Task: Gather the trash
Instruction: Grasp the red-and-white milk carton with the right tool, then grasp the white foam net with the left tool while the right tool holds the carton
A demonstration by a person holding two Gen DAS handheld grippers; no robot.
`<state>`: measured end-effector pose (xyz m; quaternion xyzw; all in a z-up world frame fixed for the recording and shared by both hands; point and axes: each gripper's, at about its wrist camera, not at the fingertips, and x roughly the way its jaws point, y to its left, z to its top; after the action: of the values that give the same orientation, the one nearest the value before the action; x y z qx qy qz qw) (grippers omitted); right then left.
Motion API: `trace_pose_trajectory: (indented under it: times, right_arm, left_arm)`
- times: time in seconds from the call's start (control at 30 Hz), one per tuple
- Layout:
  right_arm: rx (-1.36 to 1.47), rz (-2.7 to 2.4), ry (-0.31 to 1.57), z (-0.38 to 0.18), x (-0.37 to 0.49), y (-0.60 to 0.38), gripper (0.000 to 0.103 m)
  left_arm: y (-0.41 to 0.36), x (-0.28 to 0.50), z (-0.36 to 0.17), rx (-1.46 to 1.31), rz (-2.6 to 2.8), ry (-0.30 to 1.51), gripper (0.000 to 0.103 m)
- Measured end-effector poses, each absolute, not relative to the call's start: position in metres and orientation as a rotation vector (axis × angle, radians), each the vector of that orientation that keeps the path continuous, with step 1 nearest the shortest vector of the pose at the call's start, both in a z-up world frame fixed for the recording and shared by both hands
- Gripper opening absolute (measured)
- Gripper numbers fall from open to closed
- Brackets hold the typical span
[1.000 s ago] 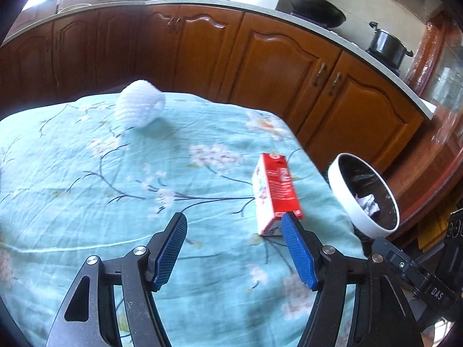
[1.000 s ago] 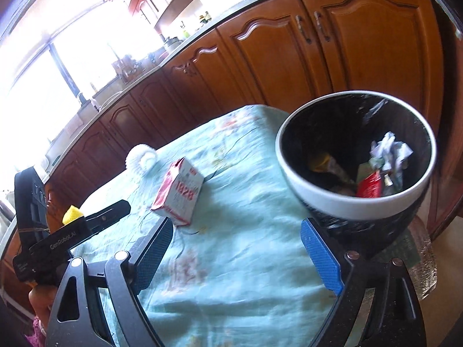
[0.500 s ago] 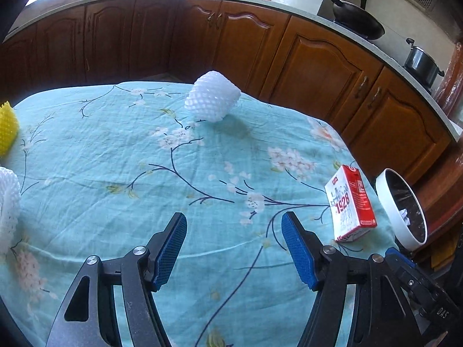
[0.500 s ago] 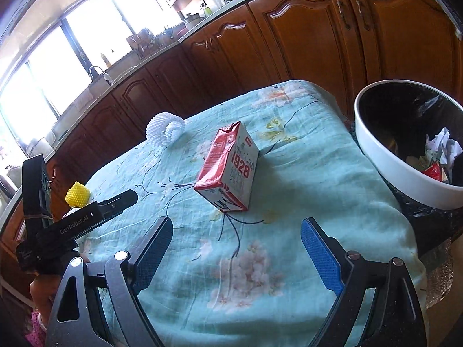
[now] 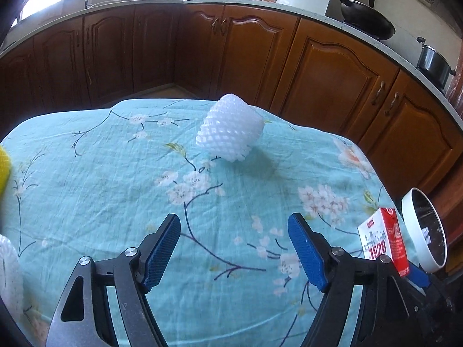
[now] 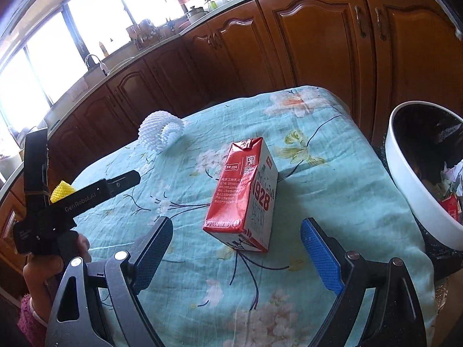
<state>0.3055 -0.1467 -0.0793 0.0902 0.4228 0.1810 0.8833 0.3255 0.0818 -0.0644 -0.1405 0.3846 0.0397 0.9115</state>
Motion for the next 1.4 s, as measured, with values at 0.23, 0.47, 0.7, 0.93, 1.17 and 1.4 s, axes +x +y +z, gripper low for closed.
trace_pose_trajectory:
  times: [0.23,0.47,0.7,0.93,1.17,1.4]
  right_arm:
    - [0.184,0.366,0.902,-0.086,0.318,-0.144,0.091]
    - [0.194,0.363,0.921,-0.092,0.327,-0.145,0.078]
    - [0.188,0.353,0.936,-0.093,0.333,-0.146,0.037]
    - [0.202,0.376,0.921,-0.089,0.323,-0.151,0.032]
    - [0.217,0.396,0.894,-0.079,0.308,-0.161,0.032]
    - [0.215,0.398,0.874,-0.069,0.295,-0.173,0.032]
  left_arm:
    - [0.095,0.378,-0.068,-0.290,0.120,0.782,0.082]
    - [0.090,0.416,-0.081,-0.261,0.125,0.796,0.082]
    - [0.084,0.435,-0.099,-0.248,0.131,0.820,0.062]
    - [0.079,0.434,-0.100,-0.241,0.097,0.809,0.006]
    - [0.072,0.406,-0.094,-0.248,0.067,0.773,0.003]
    - [0.054,0.355,-0.089,-0.277,0.021,0.786,0.003]
